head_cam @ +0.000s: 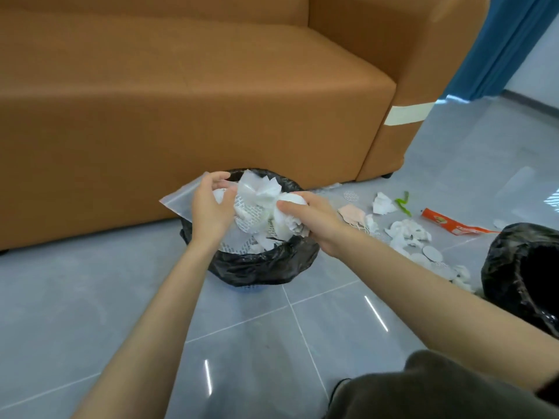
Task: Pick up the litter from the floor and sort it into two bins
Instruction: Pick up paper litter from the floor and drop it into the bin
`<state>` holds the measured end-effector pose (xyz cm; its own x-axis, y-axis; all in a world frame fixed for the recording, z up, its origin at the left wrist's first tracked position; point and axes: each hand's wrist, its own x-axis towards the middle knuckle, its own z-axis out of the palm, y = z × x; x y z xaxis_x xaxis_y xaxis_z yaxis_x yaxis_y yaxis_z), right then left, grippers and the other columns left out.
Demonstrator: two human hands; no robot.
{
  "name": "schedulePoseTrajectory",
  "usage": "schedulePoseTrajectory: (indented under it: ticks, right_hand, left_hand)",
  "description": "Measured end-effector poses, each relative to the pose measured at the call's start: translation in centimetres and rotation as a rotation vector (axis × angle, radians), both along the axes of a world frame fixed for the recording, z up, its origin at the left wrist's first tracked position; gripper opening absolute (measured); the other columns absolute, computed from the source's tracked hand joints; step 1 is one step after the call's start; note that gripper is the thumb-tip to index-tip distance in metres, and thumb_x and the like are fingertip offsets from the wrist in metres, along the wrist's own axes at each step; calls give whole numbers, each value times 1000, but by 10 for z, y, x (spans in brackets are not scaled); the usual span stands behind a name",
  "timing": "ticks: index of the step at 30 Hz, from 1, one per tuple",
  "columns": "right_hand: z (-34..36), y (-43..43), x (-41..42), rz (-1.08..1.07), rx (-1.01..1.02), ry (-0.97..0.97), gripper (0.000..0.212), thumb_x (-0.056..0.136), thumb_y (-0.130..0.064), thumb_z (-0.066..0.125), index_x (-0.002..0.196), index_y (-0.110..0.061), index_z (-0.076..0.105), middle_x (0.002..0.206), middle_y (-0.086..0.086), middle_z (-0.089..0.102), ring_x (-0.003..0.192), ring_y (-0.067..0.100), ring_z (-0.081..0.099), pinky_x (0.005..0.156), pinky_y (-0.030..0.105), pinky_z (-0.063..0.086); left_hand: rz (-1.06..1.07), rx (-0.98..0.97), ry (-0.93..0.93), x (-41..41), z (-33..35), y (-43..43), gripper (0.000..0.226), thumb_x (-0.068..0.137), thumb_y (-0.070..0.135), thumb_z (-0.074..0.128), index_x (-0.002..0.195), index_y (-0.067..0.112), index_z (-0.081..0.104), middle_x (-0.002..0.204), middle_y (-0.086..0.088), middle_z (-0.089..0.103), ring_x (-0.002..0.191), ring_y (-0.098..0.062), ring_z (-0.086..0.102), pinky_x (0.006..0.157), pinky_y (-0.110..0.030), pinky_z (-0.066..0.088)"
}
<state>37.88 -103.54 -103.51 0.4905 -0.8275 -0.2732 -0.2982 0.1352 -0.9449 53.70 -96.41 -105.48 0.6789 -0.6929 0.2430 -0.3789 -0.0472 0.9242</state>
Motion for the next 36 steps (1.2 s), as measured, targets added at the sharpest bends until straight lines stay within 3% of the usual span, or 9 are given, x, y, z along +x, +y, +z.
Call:
schedulePoseTrajectory:
  ticks: [2, 5, 9, 14, 20, 23, 28, 31, 36]
  right_hand:
    - [-2, 3, 25, 35, -103, 55, 33, 89, -26, 64, 118, -15, 55, 111, 5, 59, 93, 19, 58, 66, 23, 51]
    - [-10, 10, 48, 97, -325, 176, 35, 89, -30, 63, 121, -19, 52, 114, 3, 56, 99, 21, 57, 73, 32, 55]
    - [-32, 13, 59, 170, -527, 314, 46, 85, -40, 64, 125, -27, 46, 115, 2, 56, 118, 25, 42, 94, 39, 44]
    - [-40, 11, 49, 145, -822, 529, 59, 83, -49, 63, 133, -28, 41, 131, 0, 45, 119, 27, 32, 97, 34, 28]
    - [-36, 16, 22, 99, -845, 299, 12, 89, -34, 59, 93, -23, 55, 93, -5, 52, 91, 12, 46, 78, 26, 40]
    - [-35, 18, 8, 290, -773, 358, 24, 94, -30, 54, 77, -16, 65, 74, -3, 65, 64, 10, 56, 61, 26, 43]
    - [-40, 19, 5, 481, -813, 609, 36, 98, -31, 42, 88, -11, 70, 70, 5, 67, 62, 21, 56, 64, 23, 33]
    - [-29, 20, 2, 478, -764, 544, 24, 96, -25, 48, 102, -19, 70, 89, -5, 70, 53, 4, 46, 57, 12, 32]
    - [-9, 19, -13, 424, -735, 496, 20, 94, -24, 52, 108, -22, 67, 101, -8, 67, 73, 1, 53, 73, 22, 41]
  left_hand:
    - [-36, 34, -45, 13, -7, 2, 27, 95, 14, 50, 122, 12, 52, 114, 9, 54, 126, -17, 43, 106, -31, 35]
    - [-91, 148, -118, 26, -18, 6, 35, 98, 14, 44, 132, 14, 44, 141, -5, 40, 132, -18, 36, 102, -21, 29]
    - [-69, 194, -265, 39, -19, 14, 40, 95, 4, 44, 135, 10, 44, 142, -7, 43, 136, -20, 33, 106, -22, 24]
    - [-22, 277, -356, 49, -22, 23, 37, 95, 5, 46, 131, 12, 51, 137, -7, 50, 132, -19, 40, 104, -25, 29]
    - [-119, 471, -399, 41, -26, 26, 40, 97, 9, 44, 137, 16, 46, 133, -13, 54, 120, -32, 51, 96, -35, 40]
    - [-163, 542, -434, 32, -33, 29, 45, 96, 1, 39, 138, 15, 45, 125, -17, 59, 112, -36, 55, 91, -41, 46]
    - [-242, 720, -544, 16, -33, 31, 63, 88, -8, 34, 146, 15, 25, 94, -14, 56, 77, -29, 50, 65, -37, 43]
    - [-214, 714, -511, 16, -27, 32, 63, 86, -9, 35, 144, 12, 24, 100, -16, 56, 79, -29, 50, 68, -40, 47]
    - [-200, 664, -503, 13, -2, 28, 63, 88, -11, 33, 147, 10, 23, 118, -14, 56, 97, -30, 55, 67, -34, 45]
